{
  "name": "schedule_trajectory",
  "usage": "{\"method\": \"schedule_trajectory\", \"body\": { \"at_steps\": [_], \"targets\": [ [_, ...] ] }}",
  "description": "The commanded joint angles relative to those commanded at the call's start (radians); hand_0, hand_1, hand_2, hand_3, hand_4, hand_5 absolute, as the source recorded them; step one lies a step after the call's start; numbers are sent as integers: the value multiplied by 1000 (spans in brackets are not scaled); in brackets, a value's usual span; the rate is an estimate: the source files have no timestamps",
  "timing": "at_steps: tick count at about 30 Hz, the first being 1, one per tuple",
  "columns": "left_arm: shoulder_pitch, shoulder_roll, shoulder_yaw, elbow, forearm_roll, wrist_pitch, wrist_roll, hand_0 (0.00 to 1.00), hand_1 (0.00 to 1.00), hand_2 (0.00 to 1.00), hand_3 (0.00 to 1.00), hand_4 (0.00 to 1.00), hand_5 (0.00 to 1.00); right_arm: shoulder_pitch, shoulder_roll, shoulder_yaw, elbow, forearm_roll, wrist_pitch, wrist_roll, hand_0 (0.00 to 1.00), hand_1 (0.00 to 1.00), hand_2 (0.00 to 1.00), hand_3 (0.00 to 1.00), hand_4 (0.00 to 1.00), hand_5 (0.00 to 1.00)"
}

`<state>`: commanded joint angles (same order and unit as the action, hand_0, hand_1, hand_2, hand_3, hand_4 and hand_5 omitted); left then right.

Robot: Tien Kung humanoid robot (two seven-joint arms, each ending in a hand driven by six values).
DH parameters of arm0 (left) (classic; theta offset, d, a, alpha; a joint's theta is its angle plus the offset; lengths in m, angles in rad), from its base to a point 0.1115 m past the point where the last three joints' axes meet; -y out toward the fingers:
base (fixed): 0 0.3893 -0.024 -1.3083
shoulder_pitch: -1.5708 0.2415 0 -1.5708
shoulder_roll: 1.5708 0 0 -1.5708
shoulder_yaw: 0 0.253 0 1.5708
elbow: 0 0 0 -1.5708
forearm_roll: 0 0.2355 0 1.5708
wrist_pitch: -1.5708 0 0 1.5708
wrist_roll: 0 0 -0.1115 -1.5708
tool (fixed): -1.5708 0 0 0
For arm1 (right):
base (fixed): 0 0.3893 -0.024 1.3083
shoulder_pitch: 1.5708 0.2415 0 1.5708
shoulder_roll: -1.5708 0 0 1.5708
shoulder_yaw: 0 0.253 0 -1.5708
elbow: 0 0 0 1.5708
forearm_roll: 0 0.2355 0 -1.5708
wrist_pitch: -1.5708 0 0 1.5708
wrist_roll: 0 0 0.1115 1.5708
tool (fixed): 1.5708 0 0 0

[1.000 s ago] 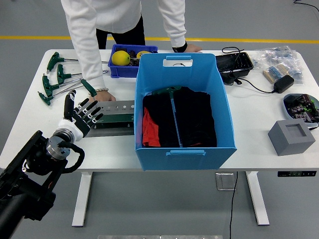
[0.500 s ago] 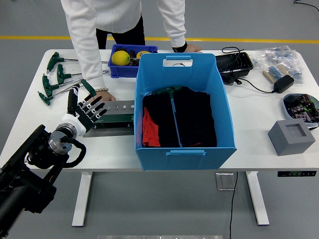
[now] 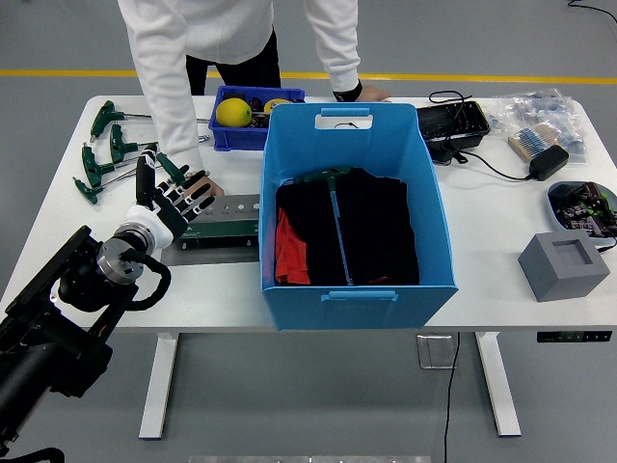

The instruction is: Lift tool from toolbox,place it in box,lift tool from toolbox,place it in box

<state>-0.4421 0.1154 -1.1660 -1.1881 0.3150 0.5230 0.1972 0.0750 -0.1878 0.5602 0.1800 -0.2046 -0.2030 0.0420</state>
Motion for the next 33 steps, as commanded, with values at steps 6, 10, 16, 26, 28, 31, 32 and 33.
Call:
{"method": "schedule_trajectory", "body": {
  "at_steps": [6, 10, 16, 26, 28, 31, 32, 33],
  "targets": [
    [-15, 8, -1, -23, -19, 8, -14, 309, 407, 565, 705, 900, 964, 1, -1, -3, 0, 7, 1, 2, 683, 664, 729, 574, 771, 688],
    [-21, 13, -3, -50, -17, 15, -12, 309, 407, 565, 705, 900, 964, 1, -1, 0, 0, 5, 1, 3, 683, 664, 729, 574, 771, 688],
    [-23, 16, -4, -90, -13, 48, -21, 260, 349, 458, 533, 998, 650, 1, -1, 3, 0, 2, 1, 3, 683, 662, 729, 574, 771, 688],
    [-22, 22, 5, -146, -2, 67, -14, 225, 237, 298, 298, 998, 376, 1, -1, 6, 0, 0, 1, 2, 683, 662, 729, 574, 772, 689],
    [-23, 23, 6, -154, 1, 67, -11, 225, 237, 298, 298, 998, 376, 1, -1, 7, 0, -1, 1, 2, 683, 662, 729, 574, 772, 689],
    [-24, 26, 5, -165, 7, 69, -8, 211, 229, 291, 281, 998, 275, 1, -1, 7, 0, 0, 1, 3, 683, 662, 729, 574, 772, 689],
    [-24, 26, 5, -167, 8, 70, -8, 211, 229, 291, 281, 998, 275, 1, -1, 7, 0, 1, 1, 3, 683, 662, 729, 574, 772, 689],
    [-24, 26, 4, -169, 10, 71, -8, 211, 229, 291, 281, 998, 275, 1, -1, 7, 0, 0, 1, 2, 683, 662, 729, 574, 772, 689]
  ]
}}
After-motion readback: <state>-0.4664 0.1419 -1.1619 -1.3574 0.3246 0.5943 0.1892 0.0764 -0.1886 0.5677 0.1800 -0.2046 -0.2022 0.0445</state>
